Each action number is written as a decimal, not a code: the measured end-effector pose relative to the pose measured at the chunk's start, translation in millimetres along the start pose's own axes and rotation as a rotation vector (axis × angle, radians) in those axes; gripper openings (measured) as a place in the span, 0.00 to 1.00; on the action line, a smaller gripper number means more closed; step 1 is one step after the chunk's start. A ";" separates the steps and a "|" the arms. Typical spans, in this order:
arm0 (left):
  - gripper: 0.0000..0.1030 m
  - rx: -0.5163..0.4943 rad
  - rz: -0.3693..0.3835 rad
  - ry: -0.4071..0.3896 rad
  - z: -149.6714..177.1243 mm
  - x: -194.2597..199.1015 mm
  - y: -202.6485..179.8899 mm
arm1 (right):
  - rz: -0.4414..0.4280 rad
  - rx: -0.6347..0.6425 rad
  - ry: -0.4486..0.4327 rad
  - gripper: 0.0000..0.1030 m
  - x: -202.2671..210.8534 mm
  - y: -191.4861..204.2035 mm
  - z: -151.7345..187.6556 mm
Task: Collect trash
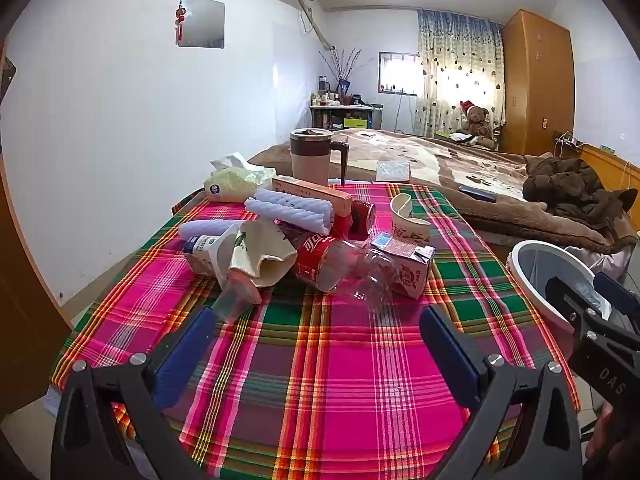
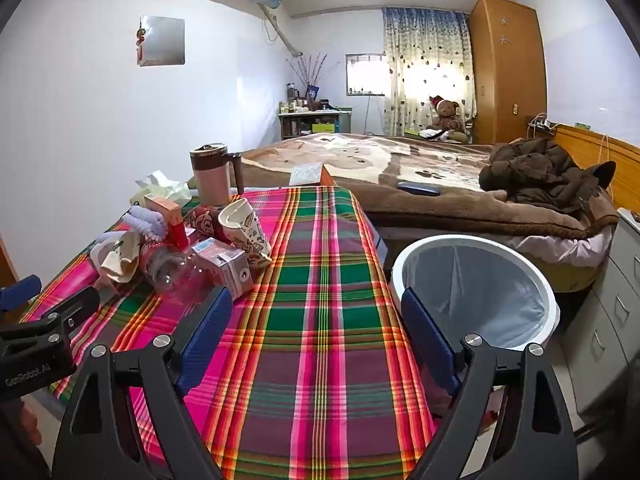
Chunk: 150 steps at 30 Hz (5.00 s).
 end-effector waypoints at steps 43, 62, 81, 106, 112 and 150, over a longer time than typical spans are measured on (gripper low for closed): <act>1.00 0.014 -0.010 0.000 -2.1 0.4 7.0 | 0.010 0.000 -0.006 0.86 2.4 -2.0 -4.8; 1.00 0.016 -0.012 0.000 -3.3 1.2 8.6 | 0.012 0.000 -0.007 0.86 3.3 -2.1 -4.9; 1.00 0.021 -0.019 0.001 -2.4 0.4 10.2 | 0.015 0.001 -0.011 0.86 4.3 -2.5 -5.2; 1.00 0.049 -0.016 0.086 13.5 -34.9 49.9 | -0.072 0.045 0.061 0.86 -26.0 10.7 1.1; 1.00 0.085 -0.039 0.098 10.8 -47.5 82.6 | -0.145 0.068 0.114 0.86 -46.1 31.7 1.2; 0.54 0.123 0.164 0.319 41.2 -114.4 93.3 | -0.347 0.175 0.343 0.42 -98.7 98.3 17.9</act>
Point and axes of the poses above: each gripper's, at about its wrist camera, not at the fingertips, and x roughly against the way its jaws point, y to its left, z to its underside, the point moved 8 cm from there along -x, roughly the way its jaws point, and after that the axes turned 7 degrees about -x, right-handed, at the moved point
